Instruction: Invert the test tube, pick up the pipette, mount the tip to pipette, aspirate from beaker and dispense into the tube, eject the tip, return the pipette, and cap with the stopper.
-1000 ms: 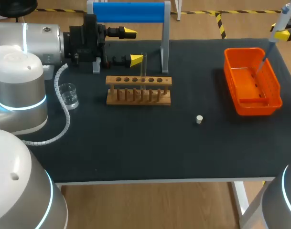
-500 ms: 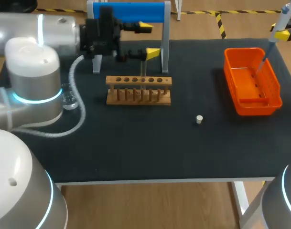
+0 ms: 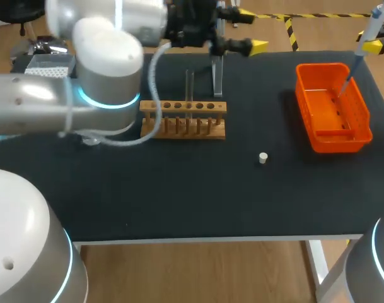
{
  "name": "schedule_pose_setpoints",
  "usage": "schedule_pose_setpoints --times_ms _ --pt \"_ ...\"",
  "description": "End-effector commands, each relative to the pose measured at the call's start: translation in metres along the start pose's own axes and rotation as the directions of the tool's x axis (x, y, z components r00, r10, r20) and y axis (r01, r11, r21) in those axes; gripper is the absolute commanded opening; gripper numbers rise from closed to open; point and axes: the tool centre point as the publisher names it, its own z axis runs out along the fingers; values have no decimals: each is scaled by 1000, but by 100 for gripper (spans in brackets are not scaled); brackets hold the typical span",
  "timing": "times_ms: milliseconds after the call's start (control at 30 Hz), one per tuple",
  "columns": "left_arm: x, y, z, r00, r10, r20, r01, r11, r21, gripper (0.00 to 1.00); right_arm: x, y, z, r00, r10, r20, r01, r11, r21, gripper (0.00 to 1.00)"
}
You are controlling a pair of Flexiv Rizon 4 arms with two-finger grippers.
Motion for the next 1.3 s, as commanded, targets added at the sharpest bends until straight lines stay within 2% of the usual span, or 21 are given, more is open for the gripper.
schedule_pose_setpoints --times_ms 33,267,533,567,600,1300 --pt "-9 -12 89 1000 2 -14 -3 1000 -14 100 -3 -1 -3 1000 -1 -10 1 1000 0 0" --pt "-10 -31 132 999 12 -53 -12 1000 -13 100 -3 -1 -3 1000 -1 -10 1 1000 0 0" --pt "-10 -31 132 999 12 -53 -12 1000 -13 100 -3 -1 -3 1000 -1 -10 1 1000 0 0" --pt "-10 -31 132 999 12 -53 -12 1000 -13 44 -3 -1 -3 1000 -1 -10 1 1000 0 0" --pt "-10 -31 132 999 12 -53 -12 1000 -13 0 -3 -1 -3 1000 -1 -10 1 1000 0 0" --pt "-10 -31 132 999 12 -53 -12 1000 -13 0 -3 -1 -3 1000 -1 -10 1 1000 0 0"
